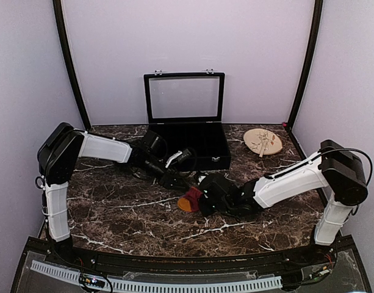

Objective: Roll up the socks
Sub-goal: Roll the sock at the center of the board.

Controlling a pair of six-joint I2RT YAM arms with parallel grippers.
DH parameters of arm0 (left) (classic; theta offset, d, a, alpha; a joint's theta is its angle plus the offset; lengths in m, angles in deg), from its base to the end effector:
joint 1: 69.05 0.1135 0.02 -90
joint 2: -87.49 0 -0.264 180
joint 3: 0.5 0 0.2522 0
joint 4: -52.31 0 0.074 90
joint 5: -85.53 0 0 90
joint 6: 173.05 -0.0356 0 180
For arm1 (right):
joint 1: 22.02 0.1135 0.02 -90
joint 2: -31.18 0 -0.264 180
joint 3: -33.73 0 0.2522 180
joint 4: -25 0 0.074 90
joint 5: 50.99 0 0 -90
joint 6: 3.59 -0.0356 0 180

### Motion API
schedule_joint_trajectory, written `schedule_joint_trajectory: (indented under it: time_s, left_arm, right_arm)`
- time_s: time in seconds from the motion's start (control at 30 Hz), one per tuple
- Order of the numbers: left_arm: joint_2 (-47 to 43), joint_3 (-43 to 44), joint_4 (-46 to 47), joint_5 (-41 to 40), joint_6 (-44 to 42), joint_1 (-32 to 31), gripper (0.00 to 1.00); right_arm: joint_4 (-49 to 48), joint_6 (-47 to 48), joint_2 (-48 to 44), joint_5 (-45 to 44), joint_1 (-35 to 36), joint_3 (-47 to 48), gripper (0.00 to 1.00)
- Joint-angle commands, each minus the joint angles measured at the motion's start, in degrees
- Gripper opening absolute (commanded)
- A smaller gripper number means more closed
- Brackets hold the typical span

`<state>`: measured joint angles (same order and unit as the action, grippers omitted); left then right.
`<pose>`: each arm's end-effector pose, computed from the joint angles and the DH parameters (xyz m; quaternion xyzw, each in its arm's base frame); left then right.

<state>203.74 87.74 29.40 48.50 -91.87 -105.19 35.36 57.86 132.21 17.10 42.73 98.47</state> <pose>0.3221 -0.2704 0.1577 0.4603 0.7224 -0.4791 0.1916 0.1601 0.3084 0.1455 -0.2167 0.8890 0.1425 0.3773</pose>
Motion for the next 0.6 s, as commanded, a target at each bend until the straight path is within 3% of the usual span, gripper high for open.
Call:
schedule_joint_trajectory:
  time_s: [0.0, 0.17, 0.57]
  left_arm:
    - [1.08, 3.17, -6.35, 3.66, 1.21, 0.54, 0.52]
    - [2.78, 4.35, -8.32, 4.27, 0.75, 0.54, 0.58]
    - [6.14, 7.73, -11.53, 5.43, 0.41, 0.54, 0.59]
  right_arm:
    - [-1.73, 1.25, -1.23, -2.38, 1.04, -0.94, 0.0]
    - [-1.74, 1.73, -1.2, -2.67, 1.34, -1.03, 0.0]
    - [-3.06, 3.49, -1.06, -2.96, 2.27, -0.84, 0.0]
